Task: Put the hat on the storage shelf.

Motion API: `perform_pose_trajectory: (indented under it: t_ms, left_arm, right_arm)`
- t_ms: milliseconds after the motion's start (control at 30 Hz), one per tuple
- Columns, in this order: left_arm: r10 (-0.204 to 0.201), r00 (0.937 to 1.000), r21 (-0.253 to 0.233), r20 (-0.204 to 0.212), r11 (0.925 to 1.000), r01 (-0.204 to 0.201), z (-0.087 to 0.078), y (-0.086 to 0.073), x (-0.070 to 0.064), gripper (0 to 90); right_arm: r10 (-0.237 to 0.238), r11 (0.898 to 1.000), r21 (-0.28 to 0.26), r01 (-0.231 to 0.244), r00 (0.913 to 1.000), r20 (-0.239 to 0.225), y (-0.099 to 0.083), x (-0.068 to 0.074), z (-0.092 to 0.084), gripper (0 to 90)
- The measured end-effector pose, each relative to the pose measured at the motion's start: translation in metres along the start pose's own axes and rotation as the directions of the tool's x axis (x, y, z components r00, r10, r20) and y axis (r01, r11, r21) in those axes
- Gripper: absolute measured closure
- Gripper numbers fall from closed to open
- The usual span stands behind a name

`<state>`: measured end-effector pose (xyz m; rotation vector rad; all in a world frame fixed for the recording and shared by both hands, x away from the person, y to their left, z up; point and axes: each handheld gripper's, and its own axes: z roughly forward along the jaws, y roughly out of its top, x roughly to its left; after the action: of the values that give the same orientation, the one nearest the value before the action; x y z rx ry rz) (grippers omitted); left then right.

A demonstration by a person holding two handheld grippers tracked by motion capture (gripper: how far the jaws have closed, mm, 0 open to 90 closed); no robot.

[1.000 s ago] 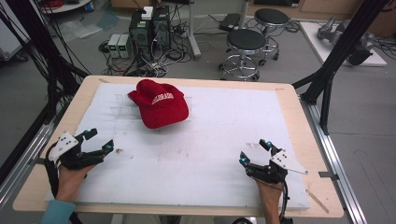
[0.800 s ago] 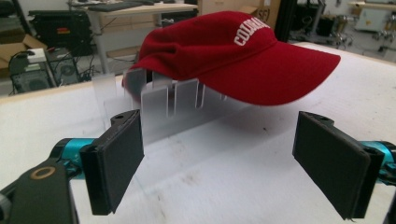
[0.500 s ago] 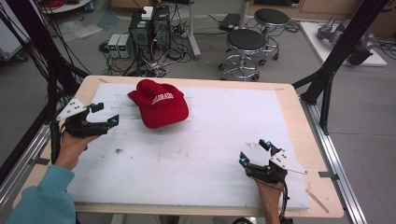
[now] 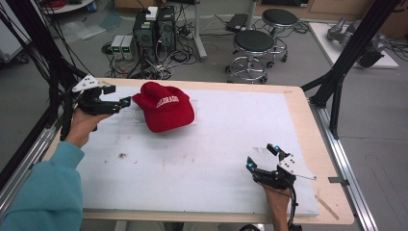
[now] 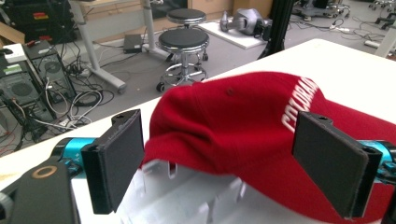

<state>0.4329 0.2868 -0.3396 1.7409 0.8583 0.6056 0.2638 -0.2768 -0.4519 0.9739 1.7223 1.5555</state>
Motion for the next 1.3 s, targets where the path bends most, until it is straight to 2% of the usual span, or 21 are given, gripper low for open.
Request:
perform_pose_trajectory:
  t_ms: [67,167,233,400,600,667,800,900,1033,1167,1300]
  left_arm:
    - [-0.012,0.9999,0.013,0.008,0.9999,0.011,0.007,0.004,0.003,17.5]
    - [-0.009,0.9998,0.028,0.020,0.9996,0.008,0.017,0.009,0.006,17.6]
    - [-0.014,0.9995,0.056,0.030,0.9983,0.013,0.027,0.010,0.010,17.6]
    - [-0.017,0.9995,0.080,0.028,0.9967,0.014,0.039,0.013,0.015,17.6]
    - [-0.013,0.9997,0.132,0.018,0.9912,0.011,0.057,0.018,0.023,17.7]
    - [-0.007,0.9999,0.148,0.014,0.9889,0.005,0.063,0.016,0.026,18.4]
    - [-0.034,0.9994,0.192,0.002,0.9808,0.033,0.074,0.005,0.033,18.5]
    - [-0.065,0.9979,0.198,0.009,0.9782,0.062,0.081,0.000,0.037,18.5]
    - [-0.087,0.9959,0.214,0.025,0.9735,0.080,0.088,-0.006,0.039,18.6]
    - [-0.098,0.9947,0.238,0.032,0.9672,0.088,0.095,-0.013,0.041,18.6]
    - [-0.108,0.9930,0.247,0.047,0.9644,0.093,0.100,-0.016,0.041,18.6]
  right_arm:
    - [-0.005,1.000,0.002,0.005,1.0000,-0.003,0.000,0.000,0.000,9.7]
    - [-0.004,1.000,0.004,0.004,1.0000,-0.001,0.000,0.000,0.000,9.7]
    - [-0.004,1.000,0.003,0.004,1.0000,-0.001,0.000,0.001,0.000,9.7]
    - [-0.005,1.000,0.004,0.005,1.0000,0.000,0.000,0.001,0.000,9.7]
    - [-0.006,1.000,0.003,0.006,1.0000,0.002,0.000,0.001,0.000,9.7]
    - [-0.008,1.000,0.003,0.008,1.0000,0.002,0.000,0.001,0.000,9.7]
    - [-0.004,1.000,0.004,0.004,1.0000,0.004,0.000,0.001,0.000,9.7]
    - [-0.005,1.000,0.003,0.005,1.0000,0.006,0.000,0.000,0.000,9.7]
    - [-0.004,1.000,0.005,0.004,1.0000,0.004,0.000,0.000,0.001,9.7]
    - [-0.005,1.000,0.006,0.004,0.9999,0.010,0.000,0.001,0.001,9.7]
    - [-0.003,1.000,0.007,0.003,0.9999,0.010,0.000,0.001,0.001,9.7]
